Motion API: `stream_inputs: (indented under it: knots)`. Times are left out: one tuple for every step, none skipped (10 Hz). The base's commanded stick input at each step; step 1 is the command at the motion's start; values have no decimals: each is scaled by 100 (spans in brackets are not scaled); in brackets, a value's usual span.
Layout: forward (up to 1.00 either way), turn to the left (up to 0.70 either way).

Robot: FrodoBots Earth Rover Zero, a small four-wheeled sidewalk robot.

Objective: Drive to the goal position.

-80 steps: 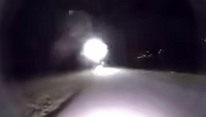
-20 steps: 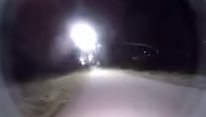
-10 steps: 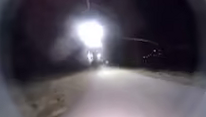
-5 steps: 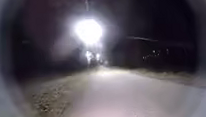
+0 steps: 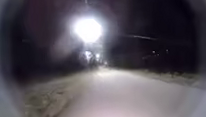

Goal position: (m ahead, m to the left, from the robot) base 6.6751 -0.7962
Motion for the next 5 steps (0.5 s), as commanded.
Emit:
stream_inputs:
  knots:
    - [100,0]
    - [100,0]
    - [100,0]
    - [100,0]
    - [100,0]
